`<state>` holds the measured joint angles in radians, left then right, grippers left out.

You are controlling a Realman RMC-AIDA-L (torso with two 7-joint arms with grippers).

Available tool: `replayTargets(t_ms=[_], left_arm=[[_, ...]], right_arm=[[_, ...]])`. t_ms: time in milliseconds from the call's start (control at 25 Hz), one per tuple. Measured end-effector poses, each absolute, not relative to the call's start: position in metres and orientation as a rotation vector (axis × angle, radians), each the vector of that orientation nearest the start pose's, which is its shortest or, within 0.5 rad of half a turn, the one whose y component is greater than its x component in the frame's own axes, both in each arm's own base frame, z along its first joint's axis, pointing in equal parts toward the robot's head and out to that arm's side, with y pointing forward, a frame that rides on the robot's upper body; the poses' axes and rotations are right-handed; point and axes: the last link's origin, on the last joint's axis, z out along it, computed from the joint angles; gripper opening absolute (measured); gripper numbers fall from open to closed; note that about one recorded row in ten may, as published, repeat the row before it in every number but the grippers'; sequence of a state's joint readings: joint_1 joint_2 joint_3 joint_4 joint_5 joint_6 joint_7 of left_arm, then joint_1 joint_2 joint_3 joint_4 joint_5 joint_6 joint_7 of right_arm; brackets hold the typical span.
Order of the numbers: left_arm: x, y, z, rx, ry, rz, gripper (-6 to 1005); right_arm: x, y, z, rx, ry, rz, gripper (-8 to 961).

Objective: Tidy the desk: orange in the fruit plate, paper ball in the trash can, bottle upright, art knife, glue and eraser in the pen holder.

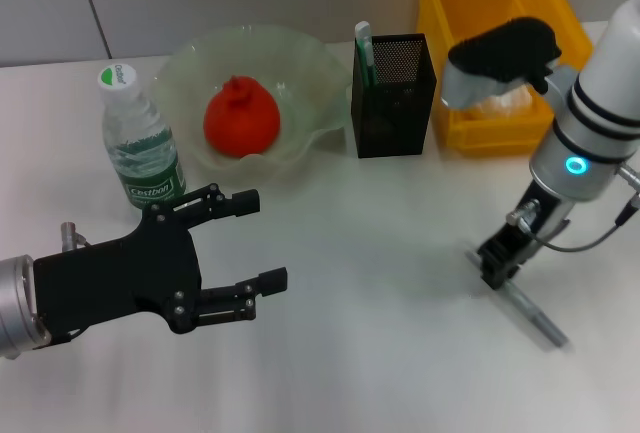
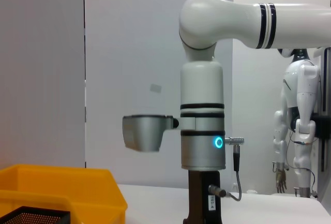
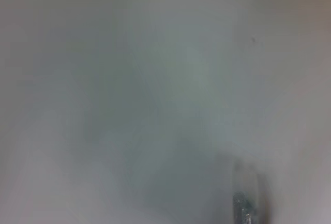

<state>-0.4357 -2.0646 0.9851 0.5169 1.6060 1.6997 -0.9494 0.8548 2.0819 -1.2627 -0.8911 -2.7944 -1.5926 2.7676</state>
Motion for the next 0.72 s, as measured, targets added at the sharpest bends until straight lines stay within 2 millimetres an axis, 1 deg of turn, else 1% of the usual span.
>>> replayTargets(t_ms=[40, 120, 160, 200, 240, 280, 320, 360, 400, 440, 520, 560, 600, 720], left_arm=[[-0.245, 0.284, -0.022, -2.746, -0.135, -1.052, 838], [-0.245, 0.284, -0.022, -2.746, -0.134, -1.052, 838], [-0.245, 0.284, -0.022, -2.746, -0.134, -1.052, 838], [-0.245, 0.284, -0.022, -2.746, -0.134, -1.052, 838], [-0.245, 0.284, -0.022, -2.746, -0.134, -1.052, 838], [-0.245, 0.284, -0.021, -2.744, -0.134, -1.052, 838], [-0.244, 0.284, -0.021, -2.742, -0.133, -1.053, 838], [-0.244, 0.284, -0.021, -2.742, -0.133, -1.053, 838], [-0.244, 0.284, -0.021, -2.742, -0.132, -1.053, 838], [-0.244, 0.284, -0.021, -2.742, -0.132, -1.053, 838], [-0.244, 0.284, -0.022, -2.744, -0.13, -1.054, 838], [-0.243, 0.284, -0.022, -2.746, -0.129, -1.055, 838], [-0.243, 0.284, -0.022, -2.746, -0.129, -1.055, 838], [-0.241, 0.286, -0.023, -2.75, -0.126, -1.062, 838]], right_arm=[[0.205, 0.373, -0.019, -2.378, 1.366, -0.786, 154], [0.198, 0.376, -0.012, -2.405, 1.366, -0.703, 152], [0.192, 0.38, 0.001, -2.424, 1.348, -0.599, 150], [0.192, 0.38, 0.001, -2.424, 1.348, -0.599, 149], [0.186, 0.384, 0.013, -2.453, 1.32, -0.479, 148], [0.186, 0.384, 0.013, -2.453, 1.32, -0.479, 145], [0.182, 0.385, 0.019, -2.475, 1.301, -0.404, 143], [0.177, 0.386, 0.031, -2.523, 1.26, -0.247, 140], [0.177, 0.386, 0.031, -2.523, 1.26, -0.247, 140], [0.174, 0.387, 0.038, -2.549, 1.231, -0.145, 140], [0.172, 0.387, 0.047, -2.589, 1.173, 0.006, 139], [0.172, 0.387, 0.057, -2.619, 1.107, 0.161, 139], [0.172, 0.387, 0.057, -2.619, 1.107, 0.161, 139], [0.176, 0.386, 0.066, -2.636, 1.004, 0.379, 138]])
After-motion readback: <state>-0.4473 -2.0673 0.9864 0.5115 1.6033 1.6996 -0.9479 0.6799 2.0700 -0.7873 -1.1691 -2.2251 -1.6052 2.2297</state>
